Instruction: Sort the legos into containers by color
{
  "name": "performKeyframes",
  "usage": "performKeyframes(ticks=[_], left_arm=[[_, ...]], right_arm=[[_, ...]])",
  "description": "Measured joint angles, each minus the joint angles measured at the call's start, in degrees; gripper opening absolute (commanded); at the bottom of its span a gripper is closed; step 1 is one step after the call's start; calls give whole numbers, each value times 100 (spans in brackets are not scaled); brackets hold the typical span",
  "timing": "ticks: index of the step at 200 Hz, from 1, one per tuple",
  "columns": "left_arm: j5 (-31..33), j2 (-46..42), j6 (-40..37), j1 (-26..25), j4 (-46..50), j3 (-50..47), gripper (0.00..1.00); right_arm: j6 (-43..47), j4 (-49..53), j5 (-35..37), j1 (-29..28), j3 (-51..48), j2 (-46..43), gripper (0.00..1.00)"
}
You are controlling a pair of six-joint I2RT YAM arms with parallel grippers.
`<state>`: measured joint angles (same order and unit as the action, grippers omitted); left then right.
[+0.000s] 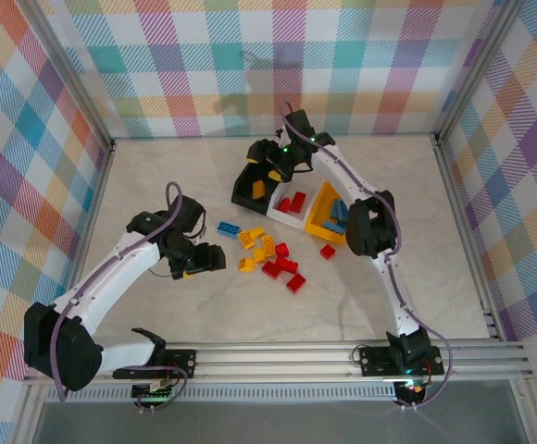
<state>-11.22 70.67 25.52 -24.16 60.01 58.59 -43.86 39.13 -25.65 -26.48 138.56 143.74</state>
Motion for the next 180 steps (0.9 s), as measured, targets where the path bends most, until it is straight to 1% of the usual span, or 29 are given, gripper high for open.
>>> performKeyframes(ticks=[30, 45, 55, 91, 119, 155, 180], left_arm=[[-22, 9, 219, 0, -9, -2, 75], [-76, 81, 369, 0, -13, 17, 75], [-116, 184, 444, 0, -4, 68, 75], [-168, 621, 522, -2, -57, 387, 75], [-402, 826, 487, -7, -232, 396, 75], [-651, 1541, 13, -57, -310, 660, 72], [-671, 1840, -251, -133, -409, 855, 72]], right_arm=[[153, 201, -20, 0, -33, -114, 89], [280, 251, -46, 0, -323, -426, 89], [345, 256, -66, 0, -684, -782, 89], [684, 214, -120, 0, -2142, -2330, 87], [750, 210, 66, -22, -3451, -3585, 85], [656, 227, 599, -232, -5694, -5490, 81], [544, 343, 741, -332, -6854, -6492, 80]])
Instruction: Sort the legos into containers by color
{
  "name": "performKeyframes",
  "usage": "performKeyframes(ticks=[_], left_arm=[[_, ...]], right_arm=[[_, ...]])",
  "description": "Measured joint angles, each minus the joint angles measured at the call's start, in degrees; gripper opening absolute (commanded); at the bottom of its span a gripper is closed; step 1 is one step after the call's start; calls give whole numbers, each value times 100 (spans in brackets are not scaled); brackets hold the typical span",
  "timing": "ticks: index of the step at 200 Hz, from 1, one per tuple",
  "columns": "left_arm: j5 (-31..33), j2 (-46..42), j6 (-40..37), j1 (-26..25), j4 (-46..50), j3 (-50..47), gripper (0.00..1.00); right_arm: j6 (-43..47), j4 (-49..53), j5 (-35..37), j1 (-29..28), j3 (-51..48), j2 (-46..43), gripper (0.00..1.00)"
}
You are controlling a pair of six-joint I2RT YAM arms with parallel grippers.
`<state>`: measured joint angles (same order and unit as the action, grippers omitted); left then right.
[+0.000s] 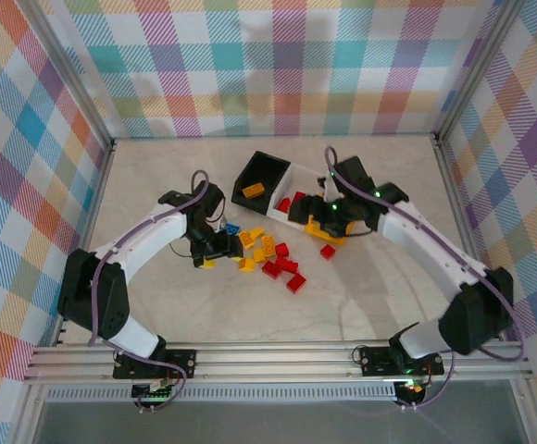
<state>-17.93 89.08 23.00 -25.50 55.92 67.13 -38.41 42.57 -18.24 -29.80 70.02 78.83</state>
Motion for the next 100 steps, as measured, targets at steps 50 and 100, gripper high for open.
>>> performKeyframes(ticks=[50, 100], left_arm=[[109, 328, -83, -356, -350, 7, 69], [470, 1001, -260, -518, -470, 122, 67]], right_arm=[[186, 212, 151, 15, -1250, -732, 76], [339, 168, 166, 15, -1635, -778, 68]])
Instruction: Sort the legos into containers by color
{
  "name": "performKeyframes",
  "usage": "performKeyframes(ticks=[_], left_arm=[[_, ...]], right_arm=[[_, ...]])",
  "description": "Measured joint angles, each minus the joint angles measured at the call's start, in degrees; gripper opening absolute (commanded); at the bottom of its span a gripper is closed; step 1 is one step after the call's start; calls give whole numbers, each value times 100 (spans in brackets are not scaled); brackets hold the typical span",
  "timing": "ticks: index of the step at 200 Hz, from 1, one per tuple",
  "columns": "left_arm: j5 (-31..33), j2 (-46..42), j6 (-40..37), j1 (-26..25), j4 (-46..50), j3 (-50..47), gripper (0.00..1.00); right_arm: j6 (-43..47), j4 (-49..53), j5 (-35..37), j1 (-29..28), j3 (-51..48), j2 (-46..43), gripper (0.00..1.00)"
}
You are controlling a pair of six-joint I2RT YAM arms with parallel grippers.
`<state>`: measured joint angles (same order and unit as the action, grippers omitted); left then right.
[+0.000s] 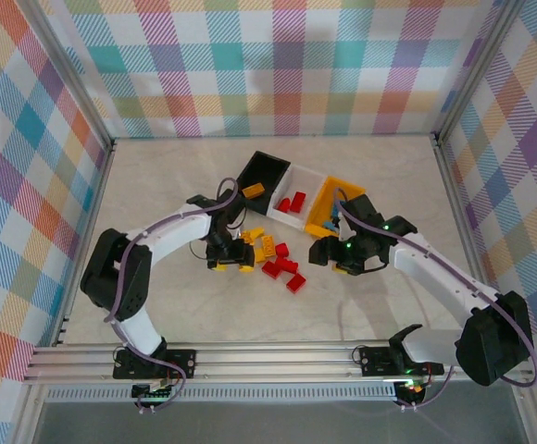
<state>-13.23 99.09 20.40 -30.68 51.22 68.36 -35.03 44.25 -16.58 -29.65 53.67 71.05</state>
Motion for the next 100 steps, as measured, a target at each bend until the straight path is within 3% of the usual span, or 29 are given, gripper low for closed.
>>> performKeyframes(ticks=[100], left_arm=[[138, 839, -221, 0, -188, 431, 60]], right_arm=[[-28, -199, -70, 4, -7, -129, 65]])
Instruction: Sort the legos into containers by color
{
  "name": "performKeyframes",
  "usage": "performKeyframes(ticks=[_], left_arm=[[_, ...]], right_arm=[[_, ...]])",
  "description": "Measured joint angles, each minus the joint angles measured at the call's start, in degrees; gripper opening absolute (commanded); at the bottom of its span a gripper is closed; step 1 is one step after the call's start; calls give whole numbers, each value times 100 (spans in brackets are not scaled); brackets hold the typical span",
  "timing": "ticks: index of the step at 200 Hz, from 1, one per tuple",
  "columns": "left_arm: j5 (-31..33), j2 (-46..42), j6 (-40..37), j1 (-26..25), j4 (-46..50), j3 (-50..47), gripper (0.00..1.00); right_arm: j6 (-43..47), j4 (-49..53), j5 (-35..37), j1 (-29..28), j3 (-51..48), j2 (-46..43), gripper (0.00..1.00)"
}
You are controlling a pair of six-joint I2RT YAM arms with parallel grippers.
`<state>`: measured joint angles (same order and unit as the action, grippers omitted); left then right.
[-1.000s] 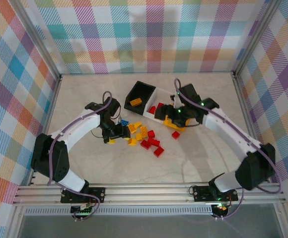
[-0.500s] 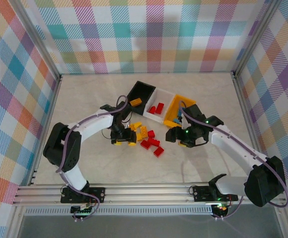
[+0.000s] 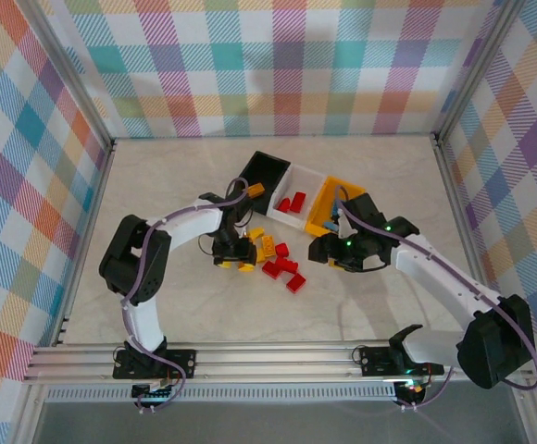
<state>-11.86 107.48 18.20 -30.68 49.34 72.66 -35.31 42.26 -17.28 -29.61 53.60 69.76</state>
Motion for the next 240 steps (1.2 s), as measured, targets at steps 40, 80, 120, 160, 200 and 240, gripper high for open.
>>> performKeyframes(ticks=[40, 80, 120, 160, 200, 240], left_arm=[[-11, 240, -7, -44, -42, 155, 58], [37, 278, 15, -109, -120, 94, 54], [87, 264, 61, -107, -146, 57, 48], [92, 127, 212, -109, -289, -92, 44], [44, 96, 328, -114, -278, -90, 43], [-76, 55, 411, -94, 17, 181, 43]], right_arm=[[-118, -50, 28, 0, -66, -105, 64], [-173, -107, 24, 0, -101, -68, 64], [-173, -122, 26, 0, -90, 50, 64], [-170, -216, 13, 0, -79, 127, 64], [-144, -238, 13, 0, -28, 214, 65], [-105, -234, 17, 0, -24, 214, 65]])
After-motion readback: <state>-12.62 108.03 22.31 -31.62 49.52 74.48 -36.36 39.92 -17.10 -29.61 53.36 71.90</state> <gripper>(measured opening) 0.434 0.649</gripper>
